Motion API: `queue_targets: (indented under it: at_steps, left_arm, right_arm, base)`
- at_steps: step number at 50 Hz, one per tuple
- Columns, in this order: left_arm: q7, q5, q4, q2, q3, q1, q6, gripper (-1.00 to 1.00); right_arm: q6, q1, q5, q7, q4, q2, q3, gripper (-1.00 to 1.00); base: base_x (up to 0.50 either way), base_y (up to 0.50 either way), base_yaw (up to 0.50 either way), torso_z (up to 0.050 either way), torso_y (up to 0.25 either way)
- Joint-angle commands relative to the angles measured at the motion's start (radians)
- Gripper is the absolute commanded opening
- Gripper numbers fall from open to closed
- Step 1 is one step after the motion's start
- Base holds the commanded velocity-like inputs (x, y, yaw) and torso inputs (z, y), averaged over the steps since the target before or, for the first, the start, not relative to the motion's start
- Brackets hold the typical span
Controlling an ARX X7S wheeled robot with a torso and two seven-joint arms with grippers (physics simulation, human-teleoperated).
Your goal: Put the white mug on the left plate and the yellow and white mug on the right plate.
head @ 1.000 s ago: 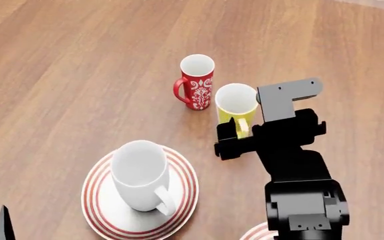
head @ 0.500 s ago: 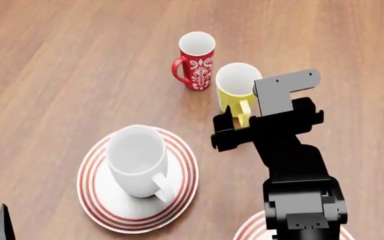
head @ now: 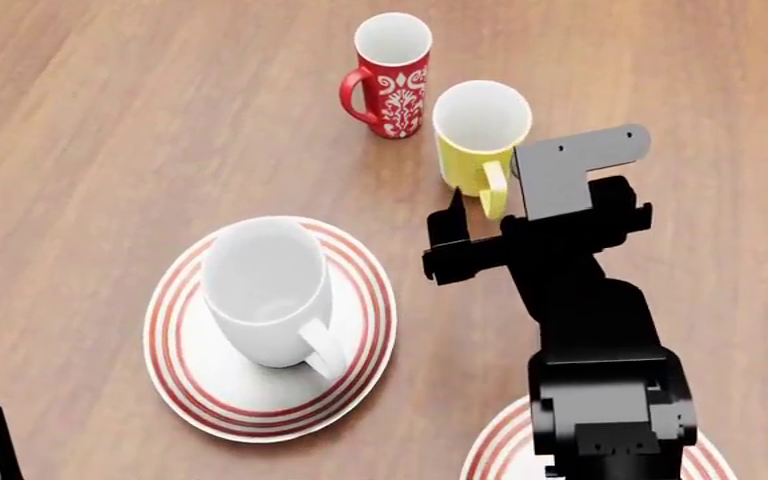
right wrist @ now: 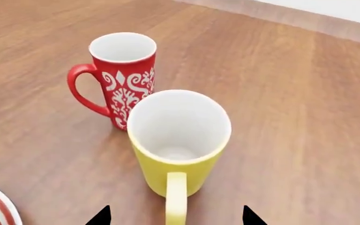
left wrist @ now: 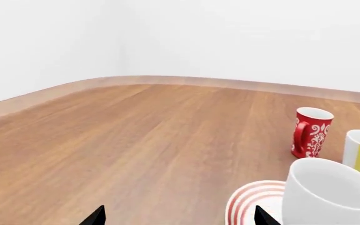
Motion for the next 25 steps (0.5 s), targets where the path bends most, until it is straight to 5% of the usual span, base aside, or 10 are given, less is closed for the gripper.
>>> queue_targets:
  at_steps: [1,6,14,25]
  left_arm:
    - [0.025,0.009,-0.01,0.02,-0.013,0.005,0.015,1.0]
    - [0.025,-0.003,-0.009,0.017,-0.018,0.005,0.013,1.0]
    - [0.014,0.019,-0.02,0.019,-0.005,-0.008,-0.005,1.0]
    - [0.007,0.013,-0.021,0.019,-0.006,-0.01,-0.011,1.0]
  right_arm:
    - [-0.08,0.017,-0.005,-0.033,0.03,-0.021,0.045,1.0]
    - [-0.084,0.02,-0.006,-0.027,0.03,-0.019,0.046,1.0]
    - [-0.089,0.017,-0.004,-0.031,0.03,-0.019,0.048,1.0]
    - [-0.091,0.016,-0.006,-0.034,0.03,-0.021,0.05,1.0]
  base:
    - [0.0,0.0,0.0,0.0,0.0]
    - [0.0,0.0,0.0,0.0,0.0]
    - [0.0,0.0,0.0,0.0,-0.234]
    - [0.0,0.0,0.0,0.0,0.0]
